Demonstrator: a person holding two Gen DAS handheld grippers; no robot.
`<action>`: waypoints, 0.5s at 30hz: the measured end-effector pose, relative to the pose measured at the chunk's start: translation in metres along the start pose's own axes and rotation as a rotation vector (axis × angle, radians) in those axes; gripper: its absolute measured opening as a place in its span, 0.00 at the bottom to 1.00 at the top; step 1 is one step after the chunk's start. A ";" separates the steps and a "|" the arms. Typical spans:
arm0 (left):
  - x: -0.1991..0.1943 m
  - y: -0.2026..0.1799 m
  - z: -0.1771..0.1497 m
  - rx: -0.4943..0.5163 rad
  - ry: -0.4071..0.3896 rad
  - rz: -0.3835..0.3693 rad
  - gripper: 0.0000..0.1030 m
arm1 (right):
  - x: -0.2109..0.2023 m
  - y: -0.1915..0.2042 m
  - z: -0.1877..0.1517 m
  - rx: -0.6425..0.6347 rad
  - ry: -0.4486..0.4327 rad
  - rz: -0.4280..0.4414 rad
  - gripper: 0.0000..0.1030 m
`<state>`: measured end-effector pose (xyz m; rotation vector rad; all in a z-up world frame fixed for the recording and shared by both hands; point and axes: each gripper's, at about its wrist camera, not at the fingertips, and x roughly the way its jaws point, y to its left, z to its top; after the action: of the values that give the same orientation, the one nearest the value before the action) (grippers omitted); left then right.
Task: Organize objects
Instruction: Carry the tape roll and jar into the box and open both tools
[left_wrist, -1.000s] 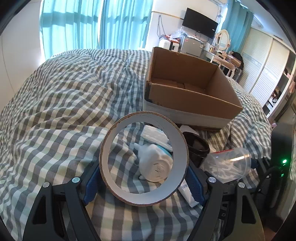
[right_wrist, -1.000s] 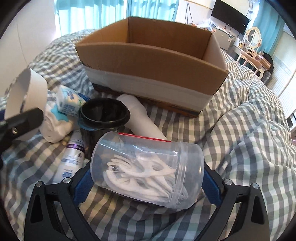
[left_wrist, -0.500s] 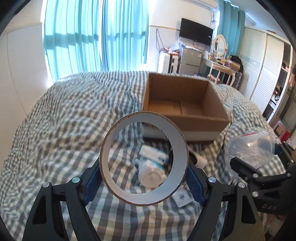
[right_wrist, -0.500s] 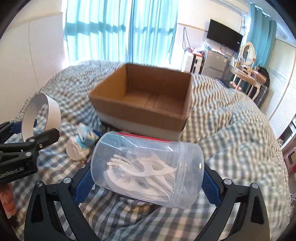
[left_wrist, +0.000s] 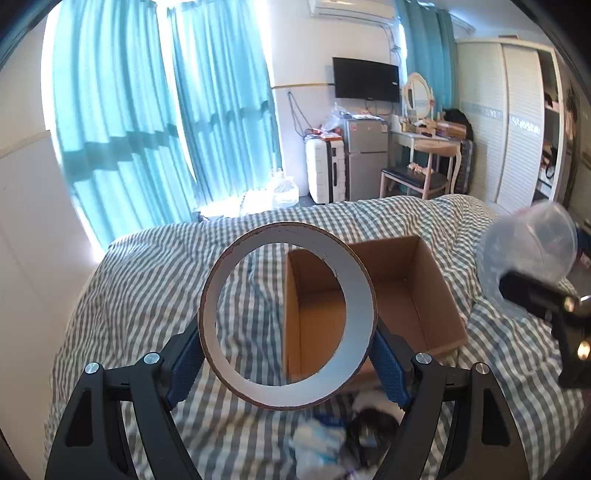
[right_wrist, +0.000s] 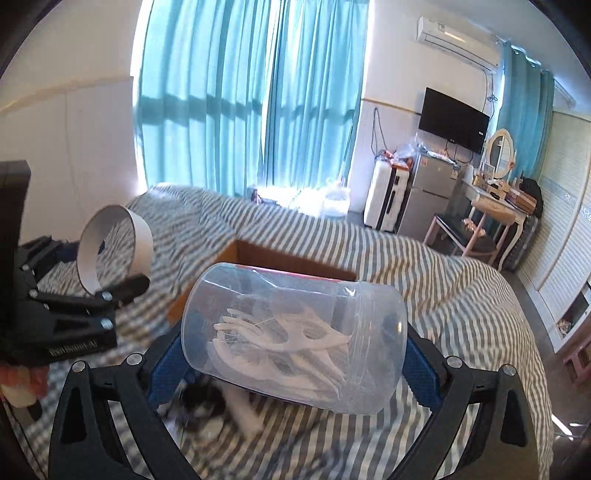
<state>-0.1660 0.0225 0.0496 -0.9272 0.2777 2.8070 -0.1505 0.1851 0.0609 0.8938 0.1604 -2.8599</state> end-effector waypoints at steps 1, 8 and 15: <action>0.008 -0.002 0.006 0.003 0.001 -0.003 0.80 | 0.008 -0.004 0.009 0.023 -0.001 0.012 0.95; 0.083 -0.020 0.017 0.029 0.067 -0.052 0.80 | 0.088 -0.037 0.056 0.126 0.031 0.039 0.95; 0.141 -0.033 -0.002 0.051 0.149 -0.057 0.80 | 0.173 -0.047 0.053 0.118 0.123 -0.001 0.95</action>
<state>-0.2694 0.0690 -0.0413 -1.1162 0.3350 2.6702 -0.3284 0.2061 0.0080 1.0927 0.0054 -2.8405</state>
